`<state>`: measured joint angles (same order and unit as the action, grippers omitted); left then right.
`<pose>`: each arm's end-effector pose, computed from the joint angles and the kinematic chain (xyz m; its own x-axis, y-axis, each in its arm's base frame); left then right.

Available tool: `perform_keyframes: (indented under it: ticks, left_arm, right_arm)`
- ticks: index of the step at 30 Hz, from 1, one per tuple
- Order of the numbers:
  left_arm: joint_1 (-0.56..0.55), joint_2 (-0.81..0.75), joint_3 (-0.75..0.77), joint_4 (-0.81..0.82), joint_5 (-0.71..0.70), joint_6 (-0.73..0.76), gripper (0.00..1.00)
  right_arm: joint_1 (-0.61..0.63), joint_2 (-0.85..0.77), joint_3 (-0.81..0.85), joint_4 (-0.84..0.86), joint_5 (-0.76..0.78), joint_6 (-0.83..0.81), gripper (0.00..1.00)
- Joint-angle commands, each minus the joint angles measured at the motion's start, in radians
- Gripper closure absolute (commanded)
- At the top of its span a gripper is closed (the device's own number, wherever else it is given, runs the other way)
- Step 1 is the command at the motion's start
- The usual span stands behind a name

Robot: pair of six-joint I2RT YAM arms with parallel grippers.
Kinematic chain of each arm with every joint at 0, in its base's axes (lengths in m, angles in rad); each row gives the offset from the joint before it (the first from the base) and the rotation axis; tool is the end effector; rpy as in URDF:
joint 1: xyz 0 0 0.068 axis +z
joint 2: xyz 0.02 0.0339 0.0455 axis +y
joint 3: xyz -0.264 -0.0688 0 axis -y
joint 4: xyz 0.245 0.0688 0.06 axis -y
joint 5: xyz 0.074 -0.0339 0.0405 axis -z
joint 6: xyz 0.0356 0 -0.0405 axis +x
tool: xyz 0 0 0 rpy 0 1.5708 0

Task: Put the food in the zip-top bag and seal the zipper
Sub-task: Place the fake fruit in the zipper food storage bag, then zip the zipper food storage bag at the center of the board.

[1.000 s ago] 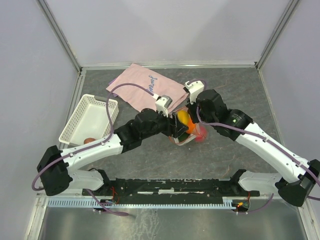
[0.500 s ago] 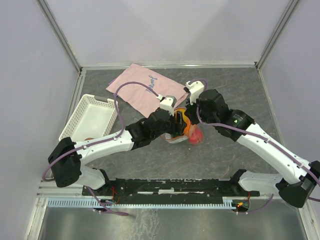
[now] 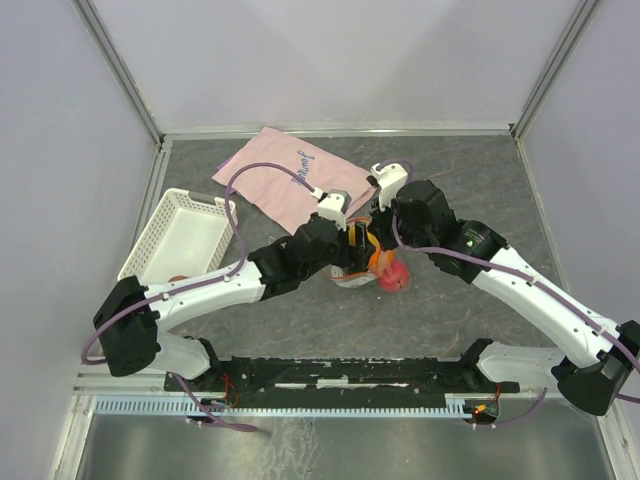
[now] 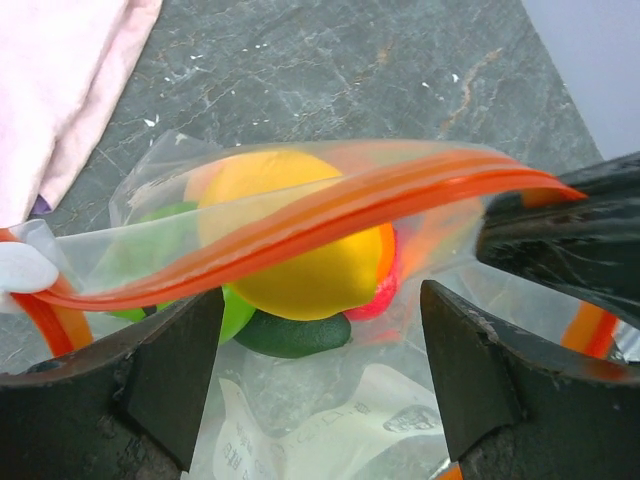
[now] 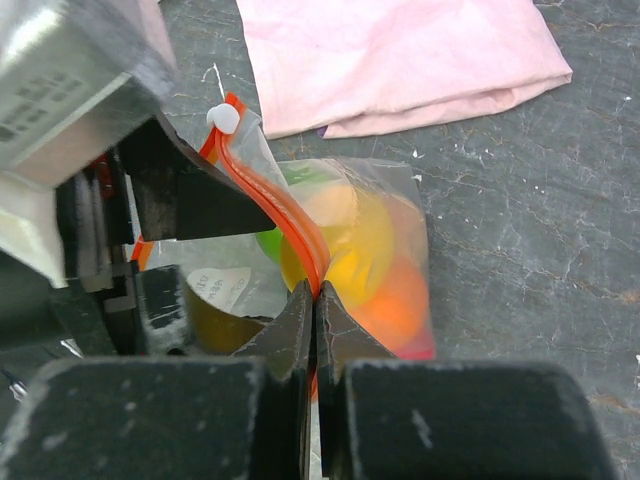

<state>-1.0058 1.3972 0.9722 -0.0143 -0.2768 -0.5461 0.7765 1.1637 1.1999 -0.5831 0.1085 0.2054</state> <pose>0.1797 -0.2653 0.2811 -0.5478 -0.0690 -0.8338 0.4628 0.8052 -0.3707 0.1822 0.1735 0.3679 -0.4918 -0.1989 -0.8477 -0.5418 0.8321 0.1191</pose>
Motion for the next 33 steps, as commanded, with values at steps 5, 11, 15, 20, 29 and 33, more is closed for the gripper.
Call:
perform_keyframes:
  ticks: [5,11,15,20,29,33]
  left_arm:
    - [-0.002,-0.153,0.014,-0.018,0.076,-0.025,0.14]
    - [-0.001,-0.282,-0.008,-0.119,0.036,0.052,0.14]
    - [0.014,-0.36,-0.037,-0.167,-0.013,0.14,0.12]
    - [0.167,-0.388,-0.074,-0.178,0.148,0.18,0.12]
    - [0.446,-0.314,-0.211,0.062,0.51,0.135,0.14]
    - [0.492,-0.269,-0.298,0.285,0.622,0.096,0.14]
  right_arm:
    - [0.001,-0.024,0.012,0.046,0.049,-0.006,0.98]
    - [0.0,-0.021,0.026,0.019,0.098,-0.028,0.99]
    - [0.0,-0.02,0.031,0.005,0.114,-0.037,0.98]
    - [-0.006,-0.025,0.051,-0.023,0.115,-0.064,0.98]
    - [-0.016,-0.035,0.075,-0.06,0.099,-0.103,0.98]
    - [-0.018,-0.036,0.074,-0.05,0.072,-0.116,0.98]
